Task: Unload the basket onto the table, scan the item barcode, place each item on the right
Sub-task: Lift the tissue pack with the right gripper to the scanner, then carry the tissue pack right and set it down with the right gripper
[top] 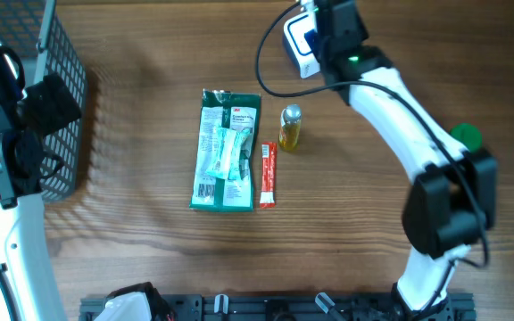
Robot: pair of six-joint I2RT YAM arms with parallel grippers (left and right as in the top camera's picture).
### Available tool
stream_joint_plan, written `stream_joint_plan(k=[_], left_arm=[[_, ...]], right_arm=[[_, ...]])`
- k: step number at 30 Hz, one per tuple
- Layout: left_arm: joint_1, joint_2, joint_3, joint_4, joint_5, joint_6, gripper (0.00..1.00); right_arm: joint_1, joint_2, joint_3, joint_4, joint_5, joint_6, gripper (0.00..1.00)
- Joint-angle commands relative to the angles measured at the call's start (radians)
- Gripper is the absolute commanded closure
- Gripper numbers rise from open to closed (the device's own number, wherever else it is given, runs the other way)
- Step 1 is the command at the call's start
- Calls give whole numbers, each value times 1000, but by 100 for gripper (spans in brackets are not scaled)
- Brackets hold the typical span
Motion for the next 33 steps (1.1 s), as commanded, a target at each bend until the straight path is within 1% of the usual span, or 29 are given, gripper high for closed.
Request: stream_joint_plan(k=[1,6,11,20,22,24,26,28,30,31,33], left_arm=[[4,-1,3,3,2,12,0],[4,-1,3,3,2,12,0],[4,-1,3,3,2,12,0],[4,-1,3,3,2,12,0],[4,-1,3,3,2,12,0],[4,-1,3,3,2,12,0],[4,-1,3,3,2,12,0],[4,-1,3,3,2,12,0],[4,-1,3,3,2,12,0],[4,-1,3,3,2,12,0],[4,-1,3,3,2,12,0]], right_arm=[[27,109,14,85,90,-208,96],[45,161,14,204,116,-372,96],[46,167,14,276,116,-419,96],[43,262,14,309,104,-415,96],[42,270,14,311,105,-368,96],[37,241,14,338,122,-278,96],[27,191,14,340,112,-232,96],[9,101,14,316,100,-208,96],[-10,24,14,255,97,-191,96],[-21,-19,14,201,95,-155,96],[-49,-108,14,23,30,-40,96]])
